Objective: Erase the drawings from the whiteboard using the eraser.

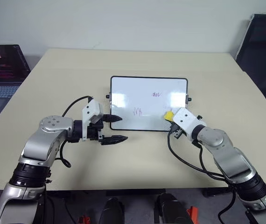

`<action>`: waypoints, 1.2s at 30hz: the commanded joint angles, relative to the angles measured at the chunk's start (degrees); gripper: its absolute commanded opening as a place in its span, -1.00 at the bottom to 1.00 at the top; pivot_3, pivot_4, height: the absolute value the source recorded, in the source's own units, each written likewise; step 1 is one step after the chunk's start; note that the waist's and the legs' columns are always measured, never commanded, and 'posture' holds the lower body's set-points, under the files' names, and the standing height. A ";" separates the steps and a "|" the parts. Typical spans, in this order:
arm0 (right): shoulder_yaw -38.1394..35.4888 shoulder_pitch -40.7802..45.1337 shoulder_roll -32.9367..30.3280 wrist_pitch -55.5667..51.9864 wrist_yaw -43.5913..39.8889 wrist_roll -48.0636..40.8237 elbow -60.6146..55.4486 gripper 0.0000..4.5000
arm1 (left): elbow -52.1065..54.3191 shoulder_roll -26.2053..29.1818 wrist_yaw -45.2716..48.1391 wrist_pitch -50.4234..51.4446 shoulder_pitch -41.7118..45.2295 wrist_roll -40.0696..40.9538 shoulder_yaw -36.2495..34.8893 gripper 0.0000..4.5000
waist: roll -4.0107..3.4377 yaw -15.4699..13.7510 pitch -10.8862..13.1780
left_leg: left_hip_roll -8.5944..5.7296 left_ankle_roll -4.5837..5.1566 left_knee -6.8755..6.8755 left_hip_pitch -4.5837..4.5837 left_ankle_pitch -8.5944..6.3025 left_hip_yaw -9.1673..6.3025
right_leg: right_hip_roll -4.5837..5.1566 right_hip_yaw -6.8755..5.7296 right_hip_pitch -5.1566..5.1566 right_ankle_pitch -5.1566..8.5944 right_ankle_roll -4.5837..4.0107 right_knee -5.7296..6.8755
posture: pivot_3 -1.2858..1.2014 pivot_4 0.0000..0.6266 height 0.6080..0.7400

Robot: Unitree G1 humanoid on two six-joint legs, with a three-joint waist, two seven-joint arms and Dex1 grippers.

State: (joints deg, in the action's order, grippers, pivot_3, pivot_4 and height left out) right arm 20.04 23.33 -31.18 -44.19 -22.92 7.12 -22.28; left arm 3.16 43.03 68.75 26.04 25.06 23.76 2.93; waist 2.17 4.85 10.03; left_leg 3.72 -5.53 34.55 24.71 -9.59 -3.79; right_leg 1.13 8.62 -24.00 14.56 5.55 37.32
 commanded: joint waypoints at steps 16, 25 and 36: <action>0.74 2.79 -0.84 2.27 -1.63 7.27 4.04 -0.62 | 1.05 0.40 0.54 -1.33 -0.34 0.04 -0.52 1.00 | 0.01 0.25 0.00 | 0.00 0.01 0.22 0.00 0.00 0.02 | 0.00 0.04 0.00 -0.04 -0.02 0.10 | 0.03 -0.52 1.00; 0.21 9.17 4.13 8.84 1.05 9.56 11.31 -0.62 | 2.20 0.21 0.00 -0.22 -0.12 0.19 -0.57 1.00 | 0.01 0.19 0.00 | -0.02 0.20 0.29 -0.03 0.14 0.05 | 0.00 0.07 -0.04 -0.07 -0.06 0.26 | 0.03 -0.52 1.00; 1.54 4.38 1.09 3.74 -8.29 10.42 7.37 -0.62 | 2.74 0.27 -0.55 0.38 -0.21 0.40 -0.68 1.00 | 0.02 0.17 0.00 | 0.00 0.19 0.22 -0.04 0.13 0.02 | -0.05 0.07 -0.07 -0.04 -0.04 0.37 | 0.03 -0.52 1.00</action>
State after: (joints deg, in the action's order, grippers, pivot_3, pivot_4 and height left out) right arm 22.16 28.22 -29.10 -38.89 -30.72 16.75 -15.88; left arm 4.10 42.94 68.18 26.81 24.35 23.59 3.00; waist 2.19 5.02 10.03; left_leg 3.72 -5.34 34.81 24.67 -9.46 -3.77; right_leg 1.08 8.69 -24.07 14.51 5.50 37.69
